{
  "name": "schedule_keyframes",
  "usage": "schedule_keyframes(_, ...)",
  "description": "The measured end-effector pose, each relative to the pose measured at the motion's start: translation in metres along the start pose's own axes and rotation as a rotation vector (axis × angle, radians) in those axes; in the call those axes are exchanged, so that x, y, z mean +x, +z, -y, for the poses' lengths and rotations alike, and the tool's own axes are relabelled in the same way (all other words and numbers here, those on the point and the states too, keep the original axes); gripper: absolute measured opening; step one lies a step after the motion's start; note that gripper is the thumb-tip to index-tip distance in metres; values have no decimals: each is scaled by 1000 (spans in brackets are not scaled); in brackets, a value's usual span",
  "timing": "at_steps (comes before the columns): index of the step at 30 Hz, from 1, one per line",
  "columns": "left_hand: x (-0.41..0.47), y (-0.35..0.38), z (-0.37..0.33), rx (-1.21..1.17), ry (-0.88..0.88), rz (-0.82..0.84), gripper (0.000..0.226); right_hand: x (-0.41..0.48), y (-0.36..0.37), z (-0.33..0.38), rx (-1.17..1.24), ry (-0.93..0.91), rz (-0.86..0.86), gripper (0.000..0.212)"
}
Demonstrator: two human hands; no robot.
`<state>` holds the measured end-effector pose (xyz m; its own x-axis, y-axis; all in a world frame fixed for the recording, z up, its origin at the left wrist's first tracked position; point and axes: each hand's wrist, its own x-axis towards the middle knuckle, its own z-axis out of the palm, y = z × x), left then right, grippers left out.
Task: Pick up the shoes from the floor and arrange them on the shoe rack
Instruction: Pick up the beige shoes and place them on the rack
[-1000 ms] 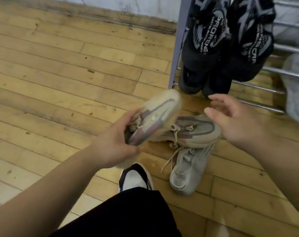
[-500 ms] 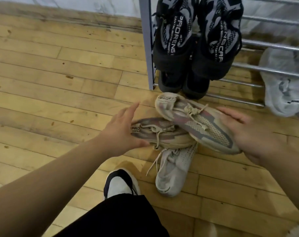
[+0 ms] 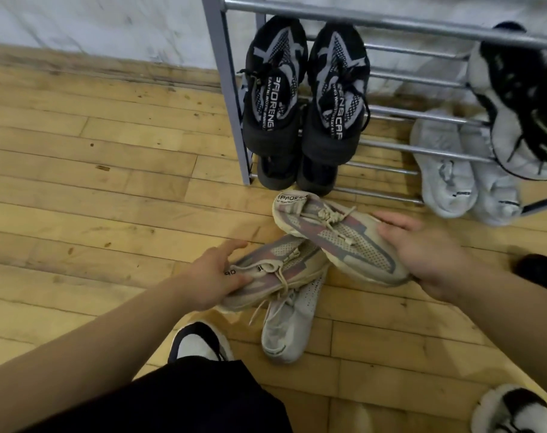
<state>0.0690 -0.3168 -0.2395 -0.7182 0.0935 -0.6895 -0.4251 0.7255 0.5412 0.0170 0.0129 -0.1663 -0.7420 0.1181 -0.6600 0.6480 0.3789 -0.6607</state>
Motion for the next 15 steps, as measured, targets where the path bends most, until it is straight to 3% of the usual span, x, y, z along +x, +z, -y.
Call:
schedule_keyframes(5, -47, -28, -42, -28, 51, -71, 71, -42, -39, 36, -297, -141, -53, 26)
schedule_keyframes(9, -107, -66, -81, -2, 166, -77, 52, -106, -72, 69, -527, -229, -84, 26)
schedule_keyframes(12, -153, -88, -105, -9, 212, -104, 35, -148, -99, 93, -481, -304, -135, 25)
schedule_keyframes(15, -192, -99, -123, -161, 211, -142, 26, -184, -125, 110, -349, -357, -155, 28)
